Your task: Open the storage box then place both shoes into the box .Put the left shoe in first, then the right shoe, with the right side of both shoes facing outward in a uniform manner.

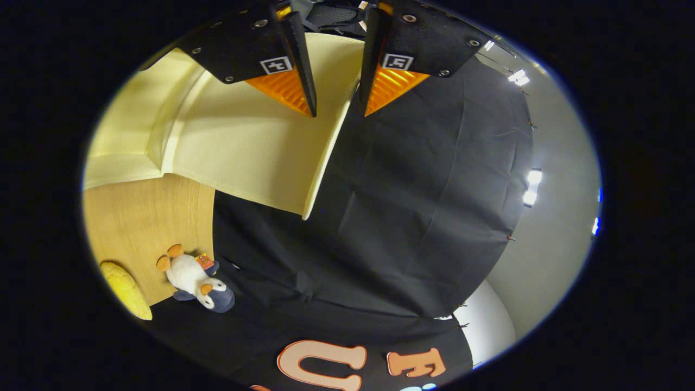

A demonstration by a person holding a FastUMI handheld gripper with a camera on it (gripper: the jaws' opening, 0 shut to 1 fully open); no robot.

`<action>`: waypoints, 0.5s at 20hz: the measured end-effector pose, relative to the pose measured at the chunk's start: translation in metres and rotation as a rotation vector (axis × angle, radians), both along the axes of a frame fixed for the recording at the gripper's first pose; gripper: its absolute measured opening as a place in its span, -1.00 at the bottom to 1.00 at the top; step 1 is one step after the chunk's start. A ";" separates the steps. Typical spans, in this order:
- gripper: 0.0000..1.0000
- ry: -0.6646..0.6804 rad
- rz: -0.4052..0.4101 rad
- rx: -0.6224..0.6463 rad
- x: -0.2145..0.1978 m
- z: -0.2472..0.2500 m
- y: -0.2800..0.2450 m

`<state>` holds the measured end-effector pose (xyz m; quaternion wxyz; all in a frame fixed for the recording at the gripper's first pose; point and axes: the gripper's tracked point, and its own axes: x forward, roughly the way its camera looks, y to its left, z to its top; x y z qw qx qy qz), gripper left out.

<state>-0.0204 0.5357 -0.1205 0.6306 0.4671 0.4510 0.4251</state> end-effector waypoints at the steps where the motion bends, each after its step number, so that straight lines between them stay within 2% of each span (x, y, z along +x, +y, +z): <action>1: 0.18 0.006 0.012 -0.008 -0.003 -0.001 0.002; 2: 0.31 0.000 0.022 -0.020 -0.005 -0.004 0.001; 3: 0.54 -0.015 0.027 -0.041 -0.005 -0.009 -0.003; 5: 0.69 -0.068 0.029 -0.121 -0.005 -0.024 -0.021; 10: 0.84 -0.196 -0.022 -0.389 -0.001 -0.080 -0.109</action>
